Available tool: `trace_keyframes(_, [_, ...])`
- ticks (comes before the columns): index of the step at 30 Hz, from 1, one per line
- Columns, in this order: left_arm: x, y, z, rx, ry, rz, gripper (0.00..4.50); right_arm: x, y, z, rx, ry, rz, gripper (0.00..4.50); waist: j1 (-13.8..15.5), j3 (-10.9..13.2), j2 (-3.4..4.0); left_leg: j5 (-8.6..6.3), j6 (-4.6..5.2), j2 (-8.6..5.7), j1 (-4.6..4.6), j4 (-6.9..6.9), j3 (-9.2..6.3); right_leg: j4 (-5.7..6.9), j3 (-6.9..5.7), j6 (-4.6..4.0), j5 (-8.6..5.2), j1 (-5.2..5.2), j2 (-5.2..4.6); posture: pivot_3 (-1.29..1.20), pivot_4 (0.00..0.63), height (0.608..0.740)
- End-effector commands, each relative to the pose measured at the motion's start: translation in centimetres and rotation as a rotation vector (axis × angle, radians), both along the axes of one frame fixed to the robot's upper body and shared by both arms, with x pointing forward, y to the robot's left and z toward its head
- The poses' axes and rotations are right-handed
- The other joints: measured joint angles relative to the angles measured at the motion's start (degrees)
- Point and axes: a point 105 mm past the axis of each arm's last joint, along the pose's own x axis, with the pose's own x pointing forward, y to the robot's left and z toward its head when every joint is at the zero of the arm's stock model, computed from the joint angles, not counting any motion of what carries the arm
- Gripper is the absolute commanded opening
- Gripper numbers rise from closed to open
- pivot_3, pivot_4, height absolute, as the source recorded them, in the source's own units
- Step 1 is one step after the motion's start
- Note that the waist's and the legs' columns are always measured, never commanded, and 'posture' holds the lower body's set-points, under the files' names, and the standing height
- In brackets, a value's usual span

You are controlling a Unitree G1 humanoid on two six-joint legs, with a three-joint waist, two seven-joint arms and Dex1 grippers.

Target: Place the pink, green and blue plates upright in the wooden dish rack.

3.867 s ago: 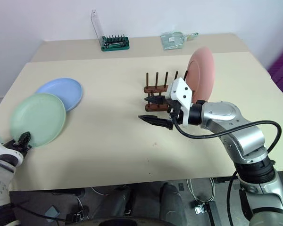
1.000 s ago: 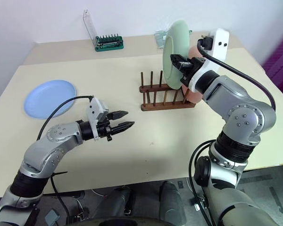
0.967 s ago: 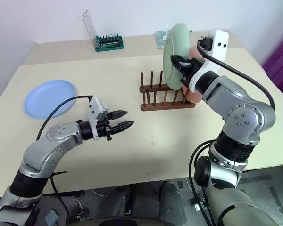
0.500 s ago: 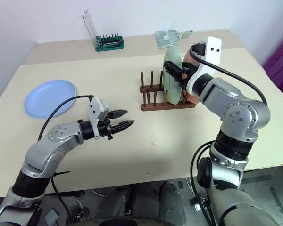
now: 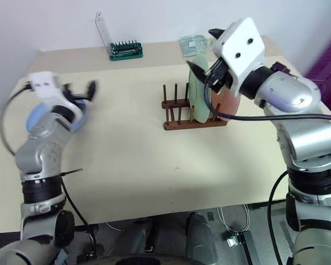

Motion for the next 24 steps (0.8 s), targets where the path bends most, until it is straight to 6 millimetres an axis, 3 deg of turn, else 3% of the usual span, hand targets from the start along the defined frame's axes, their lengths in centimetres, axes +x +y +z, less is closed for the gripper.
trace_keyframes(1, [-2.4, 7.0, -1.2, -0.062, 0.095, 0.390, 4.43, -1.1, 1.8, -0.1, -0.019, -0.034, 0.101, 3.63, 0.3, 0.0, -0.04, 0.00, 0.00, -0.01, -0.01, 0.00, -0.01, 0.00, 0.00, 0.00, 0.00, -0.01, 0.00, 0.00, 0.150, 0.735])
trace_keyframes(5, [-3.1, 8.2, -3.3, -0.137, 0.187, 0.435, 4.43, -1.3, 3.0, -1.2, -0.014, -0.004, 0.164, 3.63, 1.6, 0.0, -0.21, 0.00, 0.00, -0.07, -0.07, 0.10, -0.08, 0.01, -0.01, 0.01, 0.01, 0.01, -0.02, 0.00, 0.150, 0.735])
trace_keyframes(12, [-2.1, 6.4, -8.5, -0.308, 0.405, 0.309, 4.43, -2.3, 5.3, -4.5, -0.010, 0.089, 0.259, 3.63, 2.0, -0.1, -0.30, 0.01, -0.02, -0.09, -0.02, 0.15, -0.18, 0.06, -0.10, 0.01, 0.01, 0.10, -0.02, 0.00, 0.150, 0.735])
trace_keyframes(15, [-1.2, 5.7, -8.9, -0.391, 0.392, 0.272, 3.63, -2.6, 6.0, -5.9, -0.026, 0.115, 0.270, 3.63, 1.7, -0.1, -0.29, 0.02, -0.04, -0.08, -0.03, 0.14, -0.20, 0.08, -0.10, 0.01, 0.01, 0.07, -0.02, 0.00, 0.150, 0.735])
trace_keyframes(20, [0.0, 4.6, -8.6, -0.430, 0.375, 0.230, 1.17, -2.4, 6.1, -6.9, -0.050, 0.114, 0.243, 3.63, 1.5, -0.1, -0.29, 0.05, -0.09, -0.08, 0.00, 0.14, -0.21, 0.09, -0.12, 0.01, 0.01, 0.09, -0.03, 0.00, 0.150, 0.735])
trace_keyframes(22, [0.9, 3.4, -7.0, -0.357, 0.326, 0.155, 0.15, -1.9, 5.9, -7.2, -0.077, 0.099, 0.214, 3.63, 1.6, -0.1, -0.29, 0.05, -0.09, -0.08, -0.01, 0.13, -0.21, 0.09, -0.12, 0.01, 0.01, 0.08, -0.02, 0.00, 0.150, 0.735])
trace_keyframes(24, [1.6, 2.1, -5.1, -0.311, 0.252, 0.071, 0.03, -1.6, 5.9, -7.3, -0.094, 0.089, 0.199, 3.63, 1.6, -0.1, -0.30, 0.05, -0.09, -0.09, -0.01, 0.14, -0.21, 0.08, -0.13, 0.01, 0.01, 0.11, -0.03, 0.00, 0.150, 0.735])
